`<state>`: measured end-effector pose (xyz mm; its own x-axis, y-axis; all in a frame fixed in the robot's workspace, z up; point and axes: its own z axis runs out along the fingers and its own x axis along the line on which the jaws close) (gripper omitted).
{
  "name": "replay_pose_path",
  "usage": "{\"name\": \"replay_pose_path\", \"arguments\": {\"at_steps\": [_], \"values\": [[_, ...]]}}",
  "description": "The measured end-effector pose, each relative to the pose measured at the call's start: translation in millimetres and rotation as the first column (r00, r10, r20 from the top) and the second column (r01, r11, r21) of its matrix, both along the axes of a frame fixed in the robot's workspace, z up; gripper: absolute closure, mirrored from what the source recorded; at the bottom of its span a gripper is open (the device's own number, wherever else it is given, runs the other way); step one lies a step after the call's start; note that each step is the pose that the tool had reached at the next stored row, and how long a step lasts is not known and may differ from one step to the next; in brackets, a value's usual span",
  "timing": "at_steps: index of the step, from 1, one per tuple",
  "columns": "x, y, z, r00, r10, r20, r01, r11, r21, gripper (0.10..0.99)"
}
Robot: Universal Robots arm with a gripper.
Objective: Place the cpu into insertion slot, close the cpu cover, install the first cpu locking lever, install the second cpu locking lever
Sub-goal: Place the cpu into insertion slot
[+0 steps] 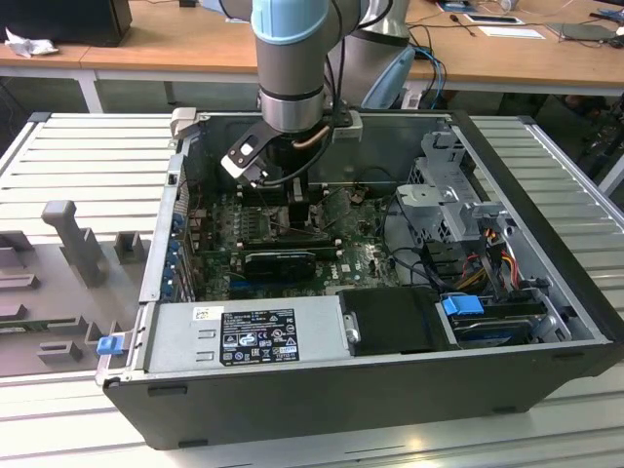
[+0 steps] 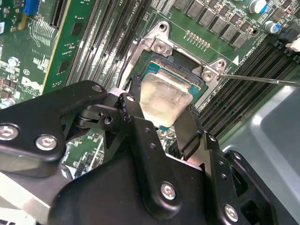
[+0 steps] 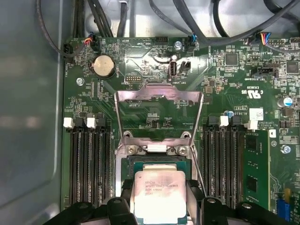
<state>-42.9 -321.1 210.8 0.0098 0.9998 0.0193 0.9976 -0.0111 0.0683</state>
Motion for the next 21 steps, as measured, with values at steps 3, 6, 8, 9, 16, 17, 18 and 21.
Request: {"name": "replay_pose_path", "arguments": {"at_steps": [3,6,8,9,16,17,18,21], "values": [[0.0,0.1,-1.8,1.0,-0.009,0.0,0.009,1.0,0.0,0.557],[0.0,0.2,-4.0,1.0,-0.009,0.0001,0.009,1.0,0.0,0.557],[0.0,0.2,-6.7,1.0,-0.009,0.0,0.009,1.0,0.0,0.557],[0.0,0.2,-7.7,1.0,-0.009,0.0,0.009,1.0,0.0,0.557],[0.0,0.2,-9.1,1.0,-0.009,0.0,0.009,1.0,0.0,0.545],[0.0,0.5,-9.2,1.0,-0.009,0.0002,0.009,1.0,0.0,0.545],[0.0,0.9,-9.3,1.0,-0.009,0.0002,0.009,1.0,0.001,0.482],[0.0,3.1,-9.2,1.0,-0.009,0.0,0.009,1.0,0.003,0.482]]}}
